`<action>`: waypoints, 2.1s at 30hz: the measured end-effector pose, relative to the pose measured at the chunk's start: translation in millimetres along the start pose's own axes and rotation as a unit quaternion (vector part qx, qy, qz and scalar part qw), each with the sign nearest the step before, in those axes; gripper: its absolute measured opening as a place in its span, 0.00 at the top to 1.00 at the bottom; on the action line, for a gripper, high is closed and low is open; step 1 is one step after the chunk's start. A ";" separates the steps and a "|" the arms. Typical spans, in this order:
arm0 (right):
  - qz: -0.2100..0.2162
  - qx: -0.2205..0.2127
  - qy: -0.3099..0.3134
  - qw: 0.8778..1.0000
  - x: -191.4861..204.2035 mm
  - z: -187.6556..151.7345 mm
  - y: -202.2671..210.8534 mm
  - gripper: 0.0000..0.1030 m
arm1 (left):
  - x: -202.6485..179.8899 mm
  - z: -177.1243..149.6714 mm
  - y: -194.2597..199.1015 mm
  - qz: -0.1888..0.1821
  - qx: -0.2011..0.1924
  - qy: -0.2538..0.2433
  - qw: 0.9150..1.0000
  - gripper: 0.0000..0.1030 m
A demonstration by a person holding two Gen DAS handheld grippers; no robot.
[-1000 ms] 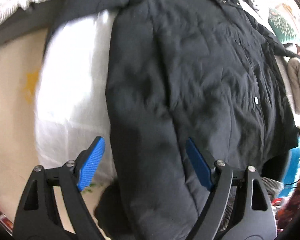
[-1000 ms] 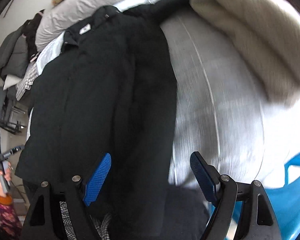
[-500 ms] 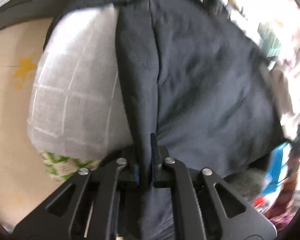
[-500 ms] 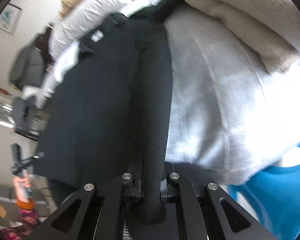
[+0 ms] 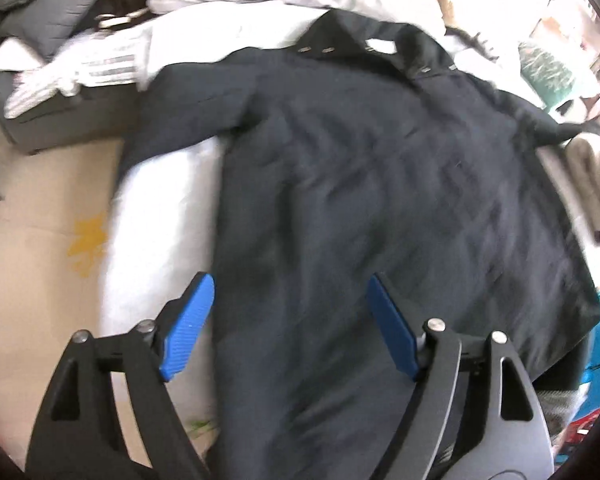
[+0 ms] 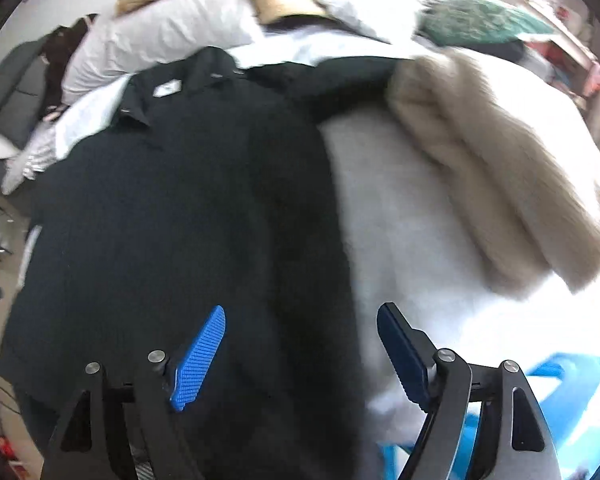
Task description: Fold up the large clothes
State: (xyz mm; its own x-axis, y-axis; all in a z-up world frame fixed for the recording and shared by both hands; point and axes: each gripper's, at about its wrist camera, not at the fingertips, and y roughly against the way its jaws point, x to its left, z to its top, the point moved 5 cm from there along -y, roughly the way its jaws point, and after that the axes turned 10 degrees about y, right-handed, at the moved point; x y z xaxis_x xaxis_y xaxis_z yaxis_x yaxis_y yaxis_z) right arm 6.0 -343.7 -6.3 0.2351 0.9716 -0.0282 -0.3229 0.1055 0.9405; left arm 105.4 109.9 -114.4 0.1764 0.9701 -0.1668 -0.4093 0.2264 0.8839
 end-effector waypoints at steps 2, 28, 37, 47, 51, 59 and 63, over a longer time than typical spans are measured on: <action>0.019 -0.006 0.004 1.000 24.8 23.2 -19.6 0.22 | -22.7 15.1 -24.0 -0.014 0.008 0.003 1.000 0.23; 0.040 0.019 0.010 0.999 84.2 -32.7 -93.5 0.17 | 113.5 30.1 -39.4 -0.103 0.037 0.209 0.972 0.20; 0.008 0.026 0.003 1.000 84.4 -29.4 -83.7 0.17 | 241.2 58.4 -109.3 -0.205 0.024 0.510 0.835 0.20; 0.008 0.032 0.022 0.999 108.5 -13.3 -80.5 0.17 | 281.0 90.5 -155.6 -0.207 -0.067 0.619 0.755 0.20; 0.009 0.032 0.028 0.999 118.2 -10.1 -81.0 0.17 | 295.5 90.0 -176.0 -0.196 -0.070 0.666 0.717 0.24; 0.015 0.033 0.040 0.999 128.7 -8.5 -83.4 0.17 | 324.3 65.1 -202.6 -0.194 -0.103 0.753 0.621 0.88; 0.010 0.022 0.048 0.999 128.2 -6.5 -77.2 0.17 | 318.2 88.5 -145.6 -0.133 -0.202 0.681 0.692 0.91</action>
State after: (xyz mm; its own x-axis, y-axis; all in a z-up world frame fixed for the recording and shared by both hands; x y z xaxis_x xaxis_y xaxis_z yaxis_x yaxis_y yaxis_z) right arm 55.1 -226.0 -84.8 0.1392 0.9895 -0.0401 -0.2861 0.0789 0.9549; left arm 300.3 377.9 -257.4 -0.6003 0.0115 -0.7997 -0.7895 0.1513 0.5948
